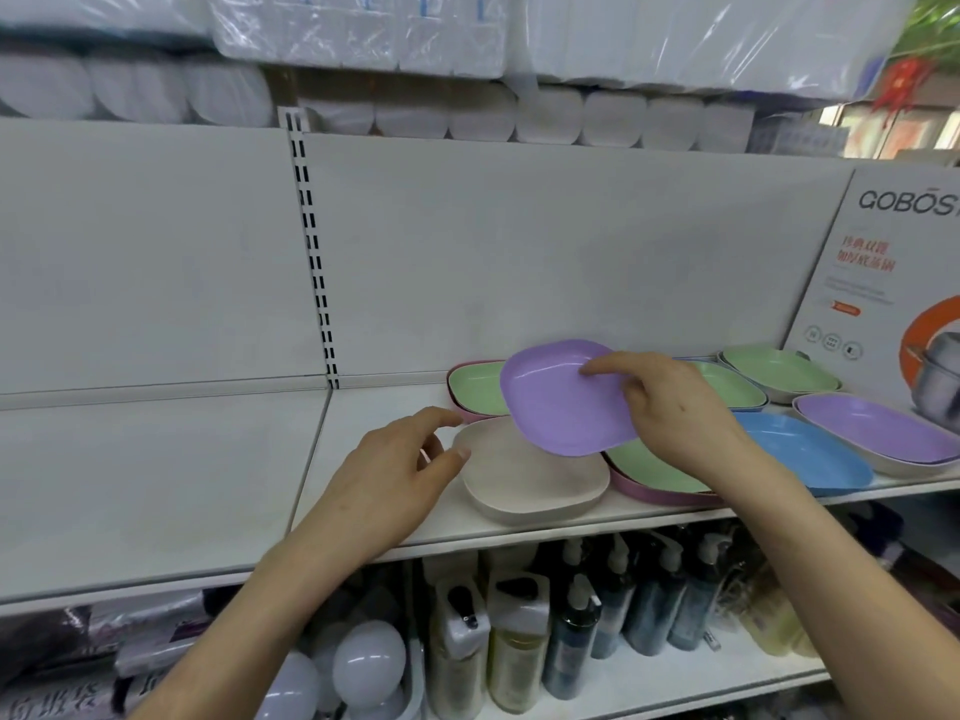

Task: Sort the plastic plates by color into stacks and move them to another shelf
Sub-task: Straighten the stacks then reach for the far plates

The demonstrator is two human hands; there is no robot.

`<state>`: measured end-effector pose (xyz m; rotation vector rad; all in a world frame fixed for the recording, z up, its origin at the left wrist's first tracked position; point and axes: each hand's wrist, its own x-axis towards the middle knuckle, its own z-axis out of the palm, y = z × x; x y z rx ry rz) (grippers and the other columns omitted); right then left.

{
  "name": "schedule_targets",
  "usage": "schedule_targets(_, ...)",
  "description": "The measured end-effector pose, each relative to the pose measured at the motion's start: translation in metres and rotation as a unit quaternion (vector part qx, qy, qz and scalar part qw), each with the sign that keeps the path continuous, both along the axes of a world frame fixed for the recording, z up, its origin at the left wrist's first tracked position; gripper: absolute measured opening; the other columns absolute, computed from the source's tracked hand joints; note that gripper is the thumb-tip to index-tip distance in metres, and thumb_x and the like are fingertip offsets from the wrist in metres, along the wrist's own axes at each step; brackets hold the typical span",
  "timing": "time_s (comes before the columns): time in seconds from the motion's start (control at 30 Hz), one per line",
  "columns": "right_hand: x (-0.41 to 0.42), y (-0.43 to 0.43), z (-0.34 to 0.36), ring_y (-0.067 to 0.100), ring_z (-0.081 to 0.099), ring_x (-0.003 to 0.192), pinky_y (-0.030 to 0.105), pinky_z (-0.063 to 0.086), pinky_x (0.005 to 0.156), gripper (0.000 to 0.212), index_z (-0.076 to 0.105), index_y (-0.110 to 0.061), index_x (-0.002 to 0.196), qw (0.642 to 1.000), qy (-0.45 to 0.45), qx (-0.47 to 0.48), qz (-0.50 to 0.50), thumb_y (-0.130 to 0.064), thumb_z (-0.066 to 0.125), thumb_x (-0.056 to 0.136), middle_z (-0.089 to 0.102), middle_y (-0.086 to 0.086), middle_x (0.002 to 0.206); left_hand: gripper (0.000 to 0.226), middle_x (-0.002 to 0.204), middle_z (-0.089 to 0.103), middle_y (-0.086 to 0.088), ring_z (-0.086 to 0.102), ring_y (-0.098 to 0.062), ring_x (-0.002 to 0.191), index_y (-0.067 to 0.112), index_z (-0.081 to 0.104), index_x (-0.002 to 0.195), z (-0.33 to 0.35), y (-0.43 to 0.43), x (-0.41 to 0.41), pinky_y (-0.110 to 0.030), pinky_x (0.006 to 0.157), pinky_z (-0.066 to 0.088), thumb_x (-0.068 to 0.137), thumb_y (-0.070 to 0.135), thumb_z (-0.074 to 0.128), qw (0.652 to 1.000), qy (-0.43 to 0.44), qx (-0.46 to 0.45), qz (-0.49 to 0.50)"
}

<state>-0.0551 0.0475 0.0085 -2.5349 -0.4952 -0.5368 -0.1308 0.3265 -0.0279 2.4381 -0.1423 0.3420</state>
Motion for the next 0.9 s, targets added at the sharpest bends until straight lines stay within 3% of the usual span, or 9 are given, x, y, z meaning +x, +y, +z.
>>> schedule_targets(0.13, -0.005, -0.012, 0.000, 0.023, 0.057, 0.118, 0.023, 0.035, 0.091, 0.039, 0.067, -0.021, 0.134, 0.999, 0.017, 0.035, -0.011, -0.010, 0.058, 0.098, 0.065, 0.006, 0.129, 0.031, 0.097, 0.064, 0.015, 0.061, -0.003, 0.088, 0.049, 0.057, 0.130, 0.002, -0.008, 0.004, -0.024, 0.080, 0.048, 0.099, 0.053, 0.053, 1.000, 0.012, -0.001, -0.016)
schedule_targets(0.33, -0.022, -0.024, 0.001, 0.016, 0.052, 0.122, 0.026, 0.036, 0.095, 0.066, 0.056, -0.027, 0.145, 0.995, 0.054, 0.084, -0.026, -0.026, 0.080, 0.084, 0.058, -0.003, 0.131, 0.041, 0.096, 0.062, 0.010, 0.059, -0.007, 0.093, 0.044, 0.057, 0.131, 0.001, -0.018, 0.008, -0.030, 0.086, 0.049, 0.095, 0.063, 0.054, 0.998, 0.058, 0.035, -0.013)
schedule_targets(0.53, -0.032, -0.037, -0.001, 0.013, 0.048, 0.129, 0.027, 0.036, 0.102, 0.072, 0.053, -0.029, 0.146, 0.993, 0.059, 0.099, -0.029, -0.027, 0.083, 0.081, 0.055, -0.006, 0.140, 0.051, 0.100, 0.059, 0.011, 0.059, -0.015, 0.101, 0.041, 0.055, 0.136, 0.005, -0.029, 0.007, -0.035, 0.095, 0.048, 0.092, 0.067, 0.055, 0.994, 0.088, 0.062, 0.000)
schedule_targets(0.7, -0.037, -0.043, -0.004, 0.012, 0.048, 0.127, 0.025, 0.035, 0.099, 0.072, 0.053, -0.030, 0.146, 0.991, 0.063, 0.110, -0.032, -0.026, 0.082, 0.081, 0.055, -0.007, 0.138, 0.075, 0.135, 0.057, 0.001, 0.056, -0.020, 0.123, 0.033, 0.053, 0.144, 0.001, -0.035, 0.012, -0.039, 0.104, 0.046, 0.083, 0.077, 0.058, 0.987, 0.133, 0.087, 0.013)
schedule_targets(0.8, -0.040, -0.047, -0.007, 0.011, 0.048, 0.128, 0.025, 0.034, 0.098, 0.071, 0.052, -0.031, 0.146, 0.991, 0.066, 0.115, -0.028, -0.026, 0.082, 0.082, 0.054, -0.009, 0.139, 0.091, 0.142, 0.053, 0.001, 0.053, -0.020, 0.129, 0.025, 0.052, 0.147, 0.001, -0.039, 0.013, -0.039, 0.105, 0.045, 0.074, 0.078, 0.061, 0.985, 0.149, 0.089, 0.014)
schedule_targets(0.9, -0.044, -0.050, -0.008, 0.011, 0.048, 0.127, 0.025, 0.034, 0.098, 0.071, 0.052, -0.031, 0.146, 0.990, 0.068, 0.121, -0.025, -0.026, 0.082, 0.081, 0.054, -0.008, 0.138, 0.089, 0.140, 0.051, 0.000, 0.051, -0.021, 0.130, 0.023, 0.049, 0.150, 0.000, -0.039, 0.011, -0.038, 0.106, 0.044, 0.077, 0.071, 0.070, 0.987, 0.143, 0.076, 0.020)
